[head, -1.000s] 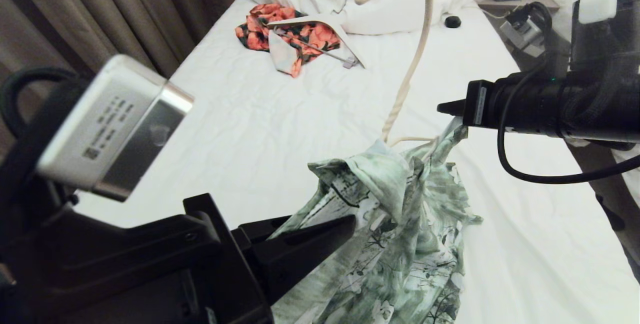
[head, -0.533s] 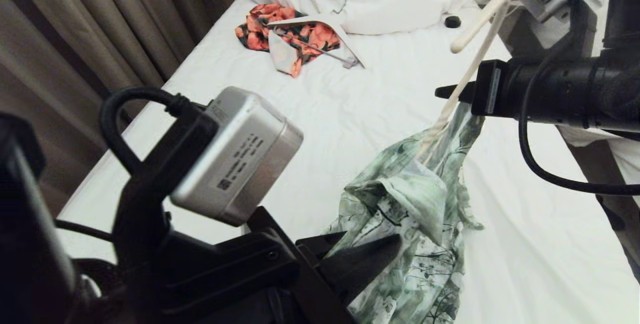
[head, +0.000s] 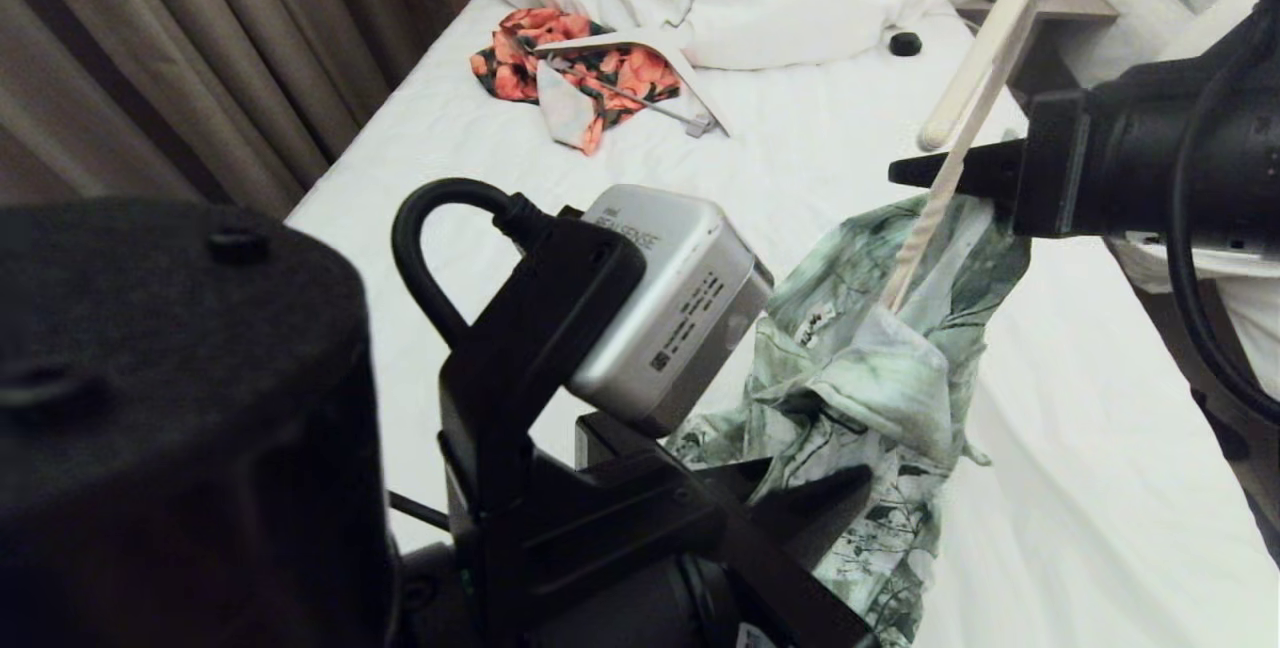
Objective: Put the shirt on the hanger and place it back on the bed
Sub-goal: Hook the other side of the shirt onto the hanger
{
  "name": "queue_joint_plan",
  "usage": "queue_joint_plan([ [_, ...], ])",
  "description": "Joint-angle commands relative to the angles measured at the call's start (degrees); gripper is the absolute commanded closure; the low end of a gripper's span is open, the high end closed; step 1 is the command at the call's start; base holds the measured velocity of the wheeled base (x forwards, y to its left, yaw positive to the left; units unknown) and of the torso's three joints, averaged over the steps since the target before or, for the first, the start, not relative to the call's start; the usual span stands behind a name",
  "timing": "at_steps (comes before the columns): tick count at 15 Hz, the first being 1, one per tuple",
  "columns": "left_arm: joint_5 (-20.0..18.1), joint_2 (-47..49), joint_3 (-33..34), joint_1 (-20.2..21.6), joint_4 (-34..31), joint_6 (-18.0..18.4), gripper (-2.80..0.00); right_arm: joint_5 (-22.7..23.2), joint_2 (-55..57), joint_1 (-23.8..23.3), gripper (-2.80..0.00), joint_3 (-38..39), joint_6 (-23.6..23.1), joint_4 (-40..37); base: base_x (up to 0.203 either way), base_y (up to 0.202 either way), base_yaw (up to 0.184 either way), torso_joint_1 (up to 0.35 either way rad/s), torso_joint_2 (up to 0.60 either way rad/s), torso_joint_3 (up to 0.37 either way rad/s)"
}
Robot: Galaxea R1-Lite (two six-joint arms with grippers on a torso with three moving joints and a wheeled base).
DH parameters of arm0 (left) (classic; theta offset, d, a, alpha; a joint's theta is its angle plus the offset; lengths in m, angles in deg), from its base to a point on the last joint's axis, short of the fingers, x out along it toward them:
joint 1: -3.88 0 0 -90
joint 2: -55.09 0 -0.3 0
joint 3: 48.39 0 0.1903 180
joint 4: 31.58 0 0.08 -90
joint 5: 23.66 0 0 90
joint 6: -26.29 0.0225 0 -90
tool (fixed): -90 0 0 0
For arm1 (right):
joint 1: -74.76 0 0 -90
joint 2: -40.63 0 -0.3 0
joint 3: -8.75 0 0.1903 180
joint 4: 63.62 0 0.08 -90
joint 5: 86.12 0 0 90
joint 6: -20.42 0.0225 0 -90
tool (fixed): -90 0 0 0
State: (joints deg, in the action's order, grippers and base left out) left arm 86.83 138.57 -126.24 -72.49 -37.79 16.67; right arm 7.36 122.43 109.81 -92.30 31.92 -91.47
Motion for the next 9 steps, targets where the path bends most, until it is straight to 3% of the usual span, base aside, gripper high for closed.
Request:
queue_joint_plan([
  [1,0.24,-0.29,-0.36,0.0,-0.04,-0.21,0.0,0.05,-0.77,-1.57,0.0,0.09,0.11,0.0,0.0,0.0,0.0,0.0,0.0,0.0],
  [9,0.89,-8.1,1.23,-2.83,-4.46,-1.63,0.0,0.22,0.76,-4.48,0.0,-0.11,-2.0,0.09,0.0,0.0,0.0,0.0,0.0,0.0],
])
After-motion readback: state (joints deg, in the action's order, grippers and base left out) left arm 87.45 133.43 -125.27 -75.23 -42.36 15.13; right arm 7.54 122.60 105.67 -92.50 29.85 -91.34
